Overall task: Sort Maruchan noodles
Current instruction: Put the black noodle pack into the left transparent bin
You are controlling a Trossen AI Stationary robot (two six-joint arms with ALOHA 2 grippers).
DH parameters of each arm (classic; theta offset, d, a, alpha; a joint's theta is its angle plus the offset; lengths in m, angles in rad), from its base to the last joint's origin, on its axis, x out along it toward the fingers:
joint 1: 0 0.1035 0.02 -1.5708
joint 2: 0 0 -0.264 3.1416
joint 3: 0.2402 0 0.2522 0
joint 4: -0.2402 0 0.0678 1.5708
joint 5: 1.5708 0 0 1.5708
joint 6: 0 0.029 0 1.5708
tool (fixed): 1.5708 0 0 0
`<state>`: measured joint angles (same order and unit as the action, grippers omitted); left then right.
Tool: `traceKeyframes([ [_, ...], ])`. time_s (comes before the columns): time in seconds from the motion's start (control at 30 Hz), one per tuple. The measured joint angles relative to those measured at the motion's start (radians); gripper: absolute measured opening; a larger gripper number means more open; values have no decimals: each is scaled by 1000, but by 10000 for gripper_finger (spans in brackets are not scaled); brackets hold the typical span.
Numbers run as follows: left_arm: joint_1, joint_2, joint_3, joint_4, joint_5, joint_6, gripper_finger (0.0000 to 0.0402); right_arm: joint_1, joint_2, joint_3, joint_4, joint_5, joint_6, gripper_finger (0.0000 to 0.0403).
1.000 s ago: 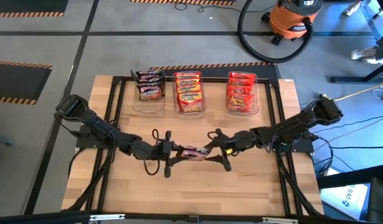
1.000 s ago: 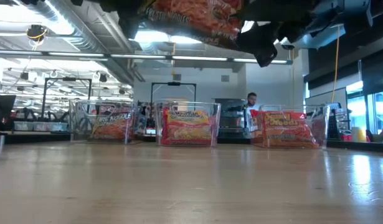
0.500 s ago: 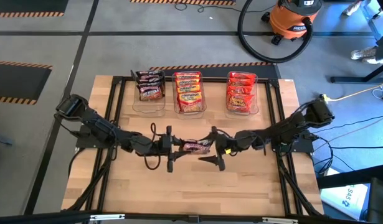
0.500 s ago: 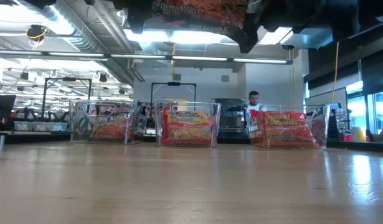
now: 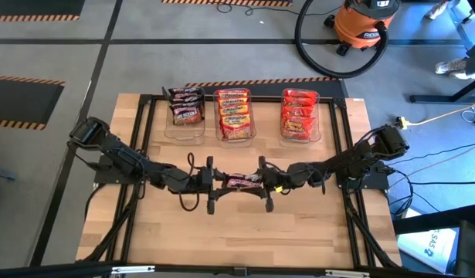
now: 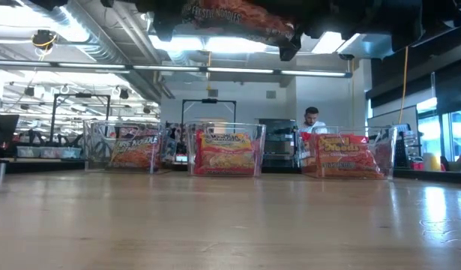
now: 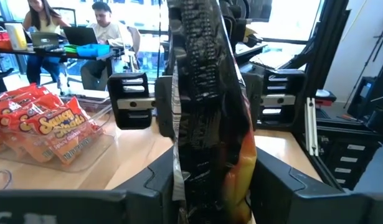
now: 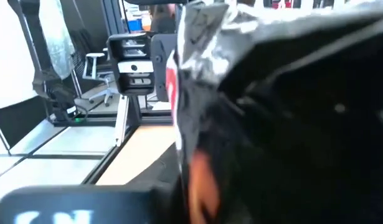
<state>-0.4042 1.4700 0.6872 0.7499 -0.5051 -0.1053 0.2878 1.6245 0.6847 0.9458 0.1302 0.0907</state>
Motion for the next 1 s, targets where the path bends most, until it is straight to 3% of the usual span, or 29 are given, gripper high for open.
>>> traceKeyframes([
  [0.07, -4, -3, 0, -12, -1, 0, 152, 0, 0, 1, -13, 0, 1, 94],
  [0.4, -17, -196, 1, -286, 1, -128, 229, 0, 0, 0, -150, 2, 32, 103],
  [0.63, 24, -281, 6, -383, 91, -208, 251, 0, 36, 1, -197, 16, 52, 95],
  [0.83, 83, -221, 169, -676, 173, -234, 256, 0, 109, 27, -202, 8, 104, 102],
  [1.0, 138, -101, 371, -930, 303, -233, 257, 0, 142, 77, -221, -35, 112, 97],
])
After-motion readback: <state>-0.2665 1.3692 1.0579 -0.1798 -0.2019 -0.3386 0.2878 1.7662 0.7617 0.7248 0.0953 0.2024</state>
